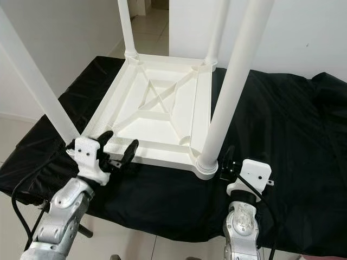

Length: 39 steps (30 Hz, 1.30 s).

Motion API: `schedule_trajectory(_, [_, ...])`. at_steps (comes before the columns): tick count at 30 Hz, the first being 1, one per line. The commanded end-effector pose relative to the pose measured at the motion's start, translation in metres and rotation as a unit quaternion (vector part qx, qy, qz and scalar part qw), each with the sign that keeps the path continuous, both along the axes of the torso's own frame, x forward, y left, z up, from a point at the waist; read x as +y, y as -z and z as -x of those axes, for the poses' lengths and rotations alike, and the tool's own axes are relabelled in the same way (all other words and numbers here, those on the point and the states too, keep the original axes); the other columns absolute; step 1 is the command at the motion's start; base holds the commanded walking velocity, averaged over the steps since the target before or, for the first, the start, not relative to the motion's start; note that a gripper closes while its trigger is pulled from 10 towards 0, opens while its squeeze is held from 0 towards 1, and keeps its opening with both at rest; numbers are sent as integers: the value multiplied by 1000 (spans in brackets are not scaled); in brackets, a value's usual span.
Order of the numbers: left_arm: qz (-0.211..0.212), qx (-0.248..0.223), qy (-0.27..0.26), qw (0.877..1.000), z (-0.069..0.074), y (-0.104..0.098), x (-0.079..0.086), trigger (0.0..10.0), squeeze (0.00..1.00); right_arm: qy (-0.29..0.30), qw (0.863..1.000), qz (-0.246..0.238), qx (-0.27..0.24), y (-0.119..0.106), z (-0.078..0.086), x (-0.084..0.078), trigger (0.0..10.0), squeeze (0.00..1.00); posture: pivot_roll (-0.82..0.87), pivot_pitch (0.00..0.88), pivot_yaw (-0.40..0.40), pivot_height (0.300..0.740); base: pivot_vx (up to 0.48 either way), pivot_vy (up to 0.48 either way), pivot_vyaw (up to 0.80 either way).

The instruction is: Building children table

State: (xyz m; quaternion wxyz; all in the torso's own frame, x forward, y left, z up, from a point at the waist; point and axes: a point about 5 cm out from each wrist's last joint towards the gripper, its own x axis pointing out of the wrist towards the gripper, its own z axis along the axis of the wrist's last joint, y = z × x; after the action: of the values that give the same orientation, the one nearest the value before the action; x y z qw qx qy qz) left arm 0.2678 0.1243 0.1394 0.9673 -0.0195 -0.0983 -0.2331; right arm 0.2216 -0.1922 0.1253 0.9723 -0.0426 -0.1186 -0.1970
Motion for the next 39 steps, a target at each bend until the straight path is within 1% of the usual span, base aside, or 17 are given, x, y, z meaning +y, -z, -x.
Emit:
schedule_trajectory(1, [3, 17, -27, 999, -5, 3, 5, 10000, 0, 8, 1000, 6, 0, -2, 0, 0, 10000, 0, -108, 47, 37, 740, 0, 0, 0])
schedule_trajectory(4, [3, 17, -28, 999, -6, 2, 5, 10000, 0, 9, 1000, 10, 0, -3, 1, 0, 10000, 0, -108, 47, 37, 740, 0, 0, 0])
schedule_trajectory(6, [5, 16, -38, 999, -11, 1, 7, 10000, 0, 14, 1000, 6, 3, -2, -1, -1, 10000, 0, -114, 46, 40, 740, 0, 0, 0])
schedule_trajectory(9, [4, 15, -43, 999, -15, 0, 8, 10000, 0, 9, 1000, 1, 1, -3, -4, 0, 10000, 0, -114, 44, 43, 740, 0, 0, 0])
schedule_trajectory(14, [1, 16, -43, 999, -15, 1, 10, 10000, 0, 7, 1000, -2, 1, -2, -4, 2, 10000, 0, -115, 41, 42, 740, 0, 0, 0])
schedule_trajectory(16, [0, 17, -44, 999, -14, 2, 11, 10000, 0, 11, 1000, -1, 4, -1, -2, 2, 10000, 0, -119, 36, 46, 740, 0, 0, 0])
schedule_trajectory(18, [-3, 20, -48, 999, -10, 4, 12, 10000, 0, 13, 1000, 1, 14, 4, 9, 2, 10000, 0, -116, 34, 45, 740, 0, 0, 0])
schedule_trajectory(20, [-3, 20, -48, 999, -10, 4, 12, 10000, 0, 13, 1000, 1, 14, 4, 9, 2, 10000, 0, -116, 34, 45, 740, 0, 0, 0])
schedule_trajectory(22, [-1, 24, -50, 998, -7, 5, 11, 10000, 0, 8, 1000, 4, 27, 8, 19, 4, 10000, 0, -115, 29, 43, 740, 0, 0, 0])
schedule_trajectory(23, [-1, 24, -50, 998, -7, 5, 11, 10000, 0, 8, 1000, 4, 27, 8, 19, 4, 10000, 0, -115, 29, 43, 740, 0, 0, 0])
schedule_trajectory(24, [0, 26, -49, 998, -5, 5, 9, 10000, 0, 7, 999, 6, 33, 10, 23, 4, 10000, 0, -107, 26, 22, 740, 0, 0, 0])
schedule_trajectory(26, [0, 26, -49, 998, -5, 5, 9, 10000, 0, 7, 999, 6, 33, 10, 23, 4, 10000, 0, -107, 26, 22, 740, 0, 0, 0])
schedule_trajectory(27, [-10, 24, -28, 999, 1, 6, 5, 10000, 0, 2, 999, 4, 39, 10, 29, 3, 10000, 0, -103, 28, 15, 740, 0, 0, 0])
schedule_trajectory(29, [-32, 21, 16, 999, 13, 5, 2, 10000, 0, -27, 998, 13, 47, 8, 39, 2, 10000, 0, -97, 25, 6, 740, 0, 0, 0])
schedule_trajectory(32, [-41, 19, 30, 999, 15, 3, 4, 10000, 0, -41, 998, 21, 51, 8, 43, 1, 10000, 0, -96, 25, 4, 740, 0, 0, 0])
schedule_trajectory(34, [-42, 17, 40, 998, 16, -1, 7, 10000, 0, -61, 995, 37, 62, 9, 49, -1, 10000, 0, -97, 26, 5, 740, 0, 0, 0])
schedule_trajectory(39, [-49, 12, 50, 997, 16, -5, 5, 10000, 0, -86, 993, 47, 63, 7, 52, 0, 10000, 0, -96, 23, 8, 740, 0, 0, 0])
